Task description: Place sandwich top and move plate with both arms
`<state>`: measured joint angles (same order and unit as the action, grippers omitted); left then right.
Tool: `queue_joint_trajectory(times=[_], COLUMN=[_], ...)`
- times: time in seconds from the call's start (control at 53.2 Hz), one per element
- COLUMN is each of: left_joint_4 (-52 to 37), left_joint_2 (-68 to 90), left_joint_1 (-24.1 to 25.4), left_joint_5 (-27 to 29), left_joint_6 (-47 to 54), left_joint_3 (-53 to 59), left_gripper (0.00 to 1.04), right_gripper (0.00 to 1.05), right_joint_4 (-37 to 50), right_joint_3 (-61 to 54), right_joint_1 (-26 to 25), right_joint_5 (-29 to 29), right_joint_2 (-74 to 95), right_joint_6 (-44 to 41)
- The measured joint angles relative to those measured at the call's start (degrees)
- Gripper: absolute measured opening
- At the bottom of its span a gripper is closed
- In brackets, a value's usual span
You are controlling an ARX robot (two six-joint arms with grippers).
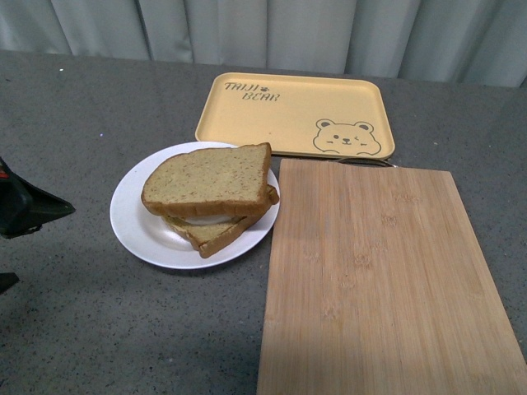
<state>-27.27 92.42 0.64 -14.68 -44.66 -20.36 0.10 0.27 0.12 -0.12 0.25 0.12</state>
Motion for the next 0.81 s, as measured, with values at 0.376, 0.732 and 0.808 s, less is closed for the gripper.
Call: queue_joint_trajectory(times=[0.376, 0.732, 0.808], left_joint_4=[-6.08, -4.61, -4.26], left_joint_2=[15.52, 21.20, 22.47], left_joint_1=[-4.22, -7.91, -8.28], left_joint_5=[-0.90, -2.32, -3.30], left_joint_6=[-6.45, -6.45, -6.45], left_joint_3=[-8.02, -12.02, -12.81], left_gripper=[0.98, 0.80, 0.68], right_gripper=[0.95, 0.95, 0.95], right_joint_4=[0.00, 0.00, 0.00], right_joint_3=[0.00, 0.00, 0.00], right_joint_1=[0.00, 0.00, 0.00], right_joint_5=[0.00, 0.00, 0.00], right_joint_2=[0.00, 0.00, 0.00], right_joint_6=[0.02, 0.02, 0.02])
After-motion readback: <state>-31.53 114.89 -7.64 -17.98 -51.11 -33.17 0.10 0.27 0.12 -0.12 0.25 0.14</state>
